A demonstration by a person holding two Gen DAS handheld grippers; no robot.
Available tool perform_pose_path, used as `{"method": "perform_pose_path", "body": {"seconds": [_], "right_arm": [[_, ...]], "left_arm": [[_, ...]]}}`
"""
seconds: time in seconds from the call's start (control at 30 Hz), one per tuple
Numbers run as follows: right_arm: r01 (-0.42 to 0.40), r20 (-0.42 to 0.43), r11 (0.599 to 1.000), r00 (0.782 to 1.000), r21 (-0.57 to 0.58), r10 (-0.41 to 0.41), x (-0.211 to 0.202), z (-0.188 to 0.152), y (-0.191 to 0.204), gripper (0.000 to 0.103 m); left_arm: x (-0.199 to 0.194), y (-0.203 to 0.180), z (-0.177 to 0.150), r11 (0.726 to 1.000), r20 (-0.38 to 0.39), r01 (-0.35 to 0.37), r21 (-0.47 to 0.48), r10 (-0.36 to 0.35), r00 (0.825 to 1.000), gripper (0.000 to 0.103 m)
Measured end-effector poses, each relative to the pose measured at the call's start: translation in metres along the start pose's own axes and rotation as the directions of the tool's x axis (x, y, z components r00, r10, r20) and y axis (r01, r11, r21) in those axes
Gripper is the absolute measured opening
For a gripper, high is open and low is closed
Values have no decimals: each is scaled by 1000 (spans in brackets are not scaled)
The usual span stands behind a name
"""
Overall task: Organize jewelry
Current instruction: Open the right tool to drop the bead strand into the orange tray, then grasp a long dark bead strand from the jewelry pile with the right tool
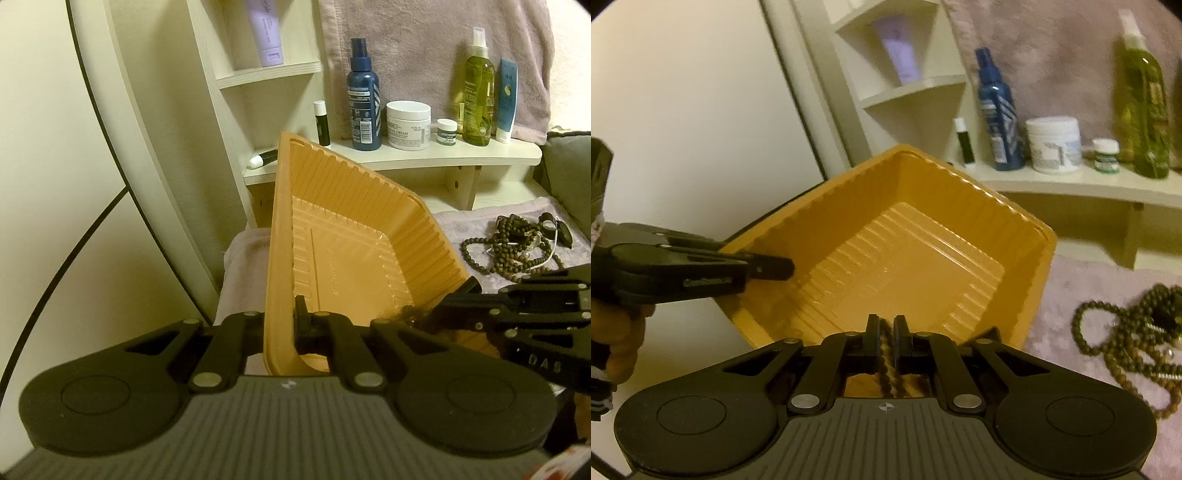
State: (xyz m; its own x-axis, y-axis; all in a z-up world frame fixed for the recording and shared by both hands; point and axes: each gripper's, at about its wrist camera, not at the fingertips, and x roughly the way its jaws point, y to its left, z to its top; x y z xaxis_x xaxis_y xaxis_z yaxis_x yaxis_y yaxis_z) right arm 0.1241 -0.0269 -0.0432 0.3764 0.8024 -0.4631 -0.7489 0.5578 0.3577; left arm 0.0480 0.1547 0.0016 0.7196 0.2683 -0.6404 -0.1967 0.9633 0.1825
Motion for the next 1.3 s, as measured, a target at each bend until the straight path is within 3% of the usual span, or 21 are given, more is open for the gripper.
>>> {"method": "perform_pose_path", "body": {"seconds": [0.37,0.7,0.97,1.07,1.13,1.3], "right_arm": [[148,59,987,987,60,-152,-34,-7,-25,9],[402,58,910,911,105,-409,-74,-22,-79,10],[488,44,861,866,145,-498,-93,-25,-112,13],[492,38,859,864,142,-502,-93,-25,-118,24],[490,42,861,866,138,-499,-91,-24,-119,37],[452,37,879,886,150,-462,-78,-18,-117,38]], "left_arm": [[0,0,0,1000,0,0,2,0,1000,5],[0,0,0,1000,0,-1,2,1,1000,5],[0,1,0,1000,-1,-1,2,1,1000,5],[0,1,0,1000,-2,-3,2,3,1000,5],[0,1,0,1000,-3,-4,2,4,1000,5],[0,1,0,1000,-3,-4,2,4,1000,5]]}}
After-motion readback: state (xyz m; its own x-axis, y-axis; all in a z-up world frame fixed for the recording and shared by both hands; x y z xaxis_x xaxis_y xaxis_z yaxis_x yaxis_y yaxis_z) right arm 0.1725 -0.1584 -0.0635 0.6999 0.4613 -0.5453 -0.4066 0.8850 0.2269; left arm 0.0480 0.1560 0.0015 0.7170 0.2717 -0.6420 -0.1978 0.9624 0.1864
